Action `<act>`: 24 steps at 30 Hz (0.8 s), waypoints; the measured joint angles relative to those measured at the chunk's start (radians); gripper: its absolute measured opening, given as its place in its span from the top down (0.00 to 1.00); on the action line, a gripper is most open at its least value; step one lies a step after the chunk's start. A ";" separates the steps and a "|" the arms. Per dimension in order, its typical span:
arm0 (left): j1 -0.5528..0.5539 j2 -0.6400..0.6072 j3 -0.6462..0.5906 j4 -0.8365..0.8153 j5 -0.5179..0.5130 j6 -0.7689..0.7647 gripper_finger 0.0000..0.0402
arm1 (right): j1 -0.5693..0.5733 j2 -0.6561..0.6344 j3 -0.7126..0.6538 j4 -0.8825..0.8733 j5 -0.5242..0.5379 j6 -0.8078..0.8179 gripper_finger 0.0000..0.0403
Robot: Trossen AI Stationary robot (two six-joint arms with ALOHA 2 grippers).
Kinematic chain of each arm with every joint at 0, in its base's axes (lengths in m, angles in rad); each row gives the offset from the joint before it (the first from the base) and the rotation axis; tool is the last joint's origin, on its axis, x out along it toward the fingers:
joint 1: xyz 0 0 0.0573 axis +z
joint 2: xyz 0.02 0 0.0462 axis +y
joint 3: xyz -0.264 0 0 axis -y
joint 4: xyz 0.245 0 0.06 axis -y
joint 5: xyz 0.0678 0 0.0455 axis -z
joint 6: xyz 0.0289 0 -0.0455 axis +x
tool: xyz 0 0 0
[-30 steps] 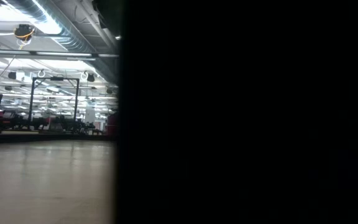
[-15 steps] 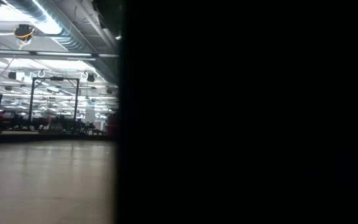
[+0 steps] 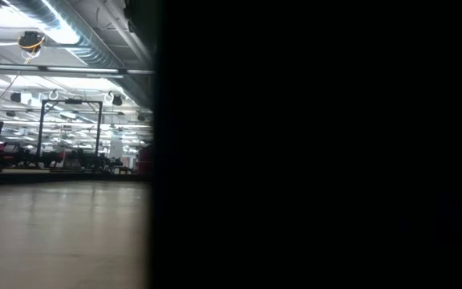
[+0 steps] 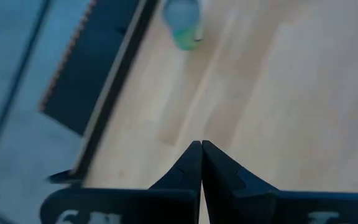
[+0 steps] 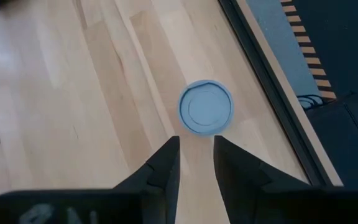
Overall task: Pick and place cans onto a shelf
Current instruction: Put the canned chicken soup on the shelf
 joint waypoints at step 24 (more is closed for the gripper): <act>0.000 0.000 0.000 0.024 -0.063 -0.165 0.87 | 0.000 0.000 0.000 0.000 -0.002 -0.002 0.75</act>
